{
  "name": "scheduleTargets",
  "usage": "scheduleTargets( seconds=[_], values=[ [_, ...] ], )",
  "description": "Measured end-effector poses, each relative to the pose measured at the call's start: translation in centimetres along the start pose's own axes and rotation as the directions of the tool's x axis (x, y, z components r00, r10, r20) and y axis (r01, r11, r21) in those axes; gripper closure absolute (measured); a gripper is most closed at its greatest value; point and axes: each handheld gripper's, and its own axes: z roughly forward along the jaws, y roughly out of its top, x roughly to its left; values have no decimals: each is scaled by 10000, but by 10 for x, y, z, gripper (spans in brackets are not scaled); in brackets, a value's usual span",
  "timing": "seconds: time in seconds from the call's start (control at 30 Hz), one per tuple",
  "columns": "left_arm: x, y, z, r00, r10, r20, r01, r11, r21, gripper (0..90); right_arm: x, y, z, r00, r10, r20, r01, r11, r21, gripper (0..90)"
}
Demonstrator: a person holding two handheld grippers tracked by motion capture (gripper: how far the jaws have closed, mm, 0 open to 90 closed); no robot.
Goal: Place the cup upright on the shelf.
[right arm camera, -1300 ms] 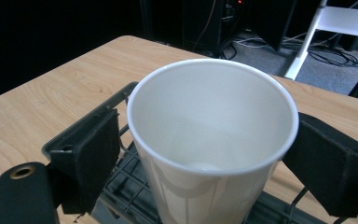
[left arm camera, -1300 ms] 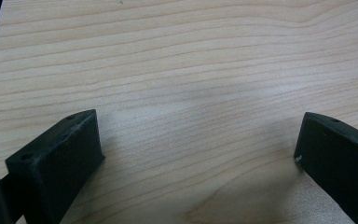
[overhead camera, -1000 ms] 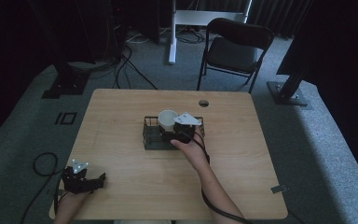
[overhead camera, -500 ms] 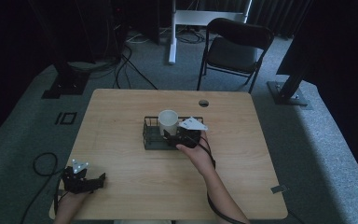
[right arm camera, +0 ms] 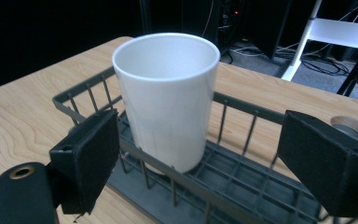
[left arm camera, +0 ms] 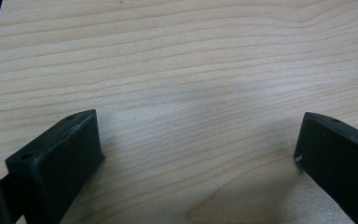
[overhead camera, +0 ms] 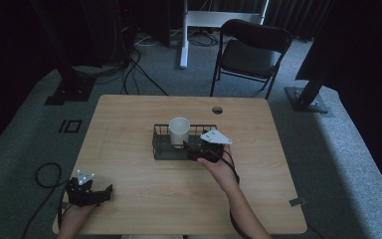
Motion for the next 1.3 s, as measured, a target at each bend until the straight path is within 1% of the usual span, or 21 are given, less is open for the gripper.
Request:
scheduleTargets(
  seconds=[0.07,0.23,0.37,0.63,0.83,1.0,1.17,1.3],
  values=[
    [0,0,0,10000,-1,0,1,10000,-1,7,-3,-2,-3,10000,-30,65,30,10000,40,127],
    [0,0,0,10000,-4,0,4,10000,-3,7,-10,-7,-10,9995,151,283,-150,9999,-53,127],
    [0,0,0,10000,-4,0,4,10000,-3,7,-15,-11,-16,9991,166,388,-165,9999,-24,127],
    [0,0,0,10000,-5,0,5,10000,-4,8,-25,-20,-28,9966,110,814,-108,9999,-25,127],
    [0,0,0,10000,-4,0,4,10000,-4,7,-32,-29,-35,9957,93,922,-101,9999,83,127],
    [0,0,0,10000,-5,0,5,10000,-4,7,-36,-36,-40,9954,42,952,-57,9999,150,127],
    [0,0,0,10000,-4,0,4,10000,-3,7,-40,-42,-44,9944,179,1041,-192,9998,112,127],
    [0,0,0,10000,-5,1,5,10000,-2,7,-47,-51,-49,9918,222,1256,-256,9993,255,127]
  ],
)
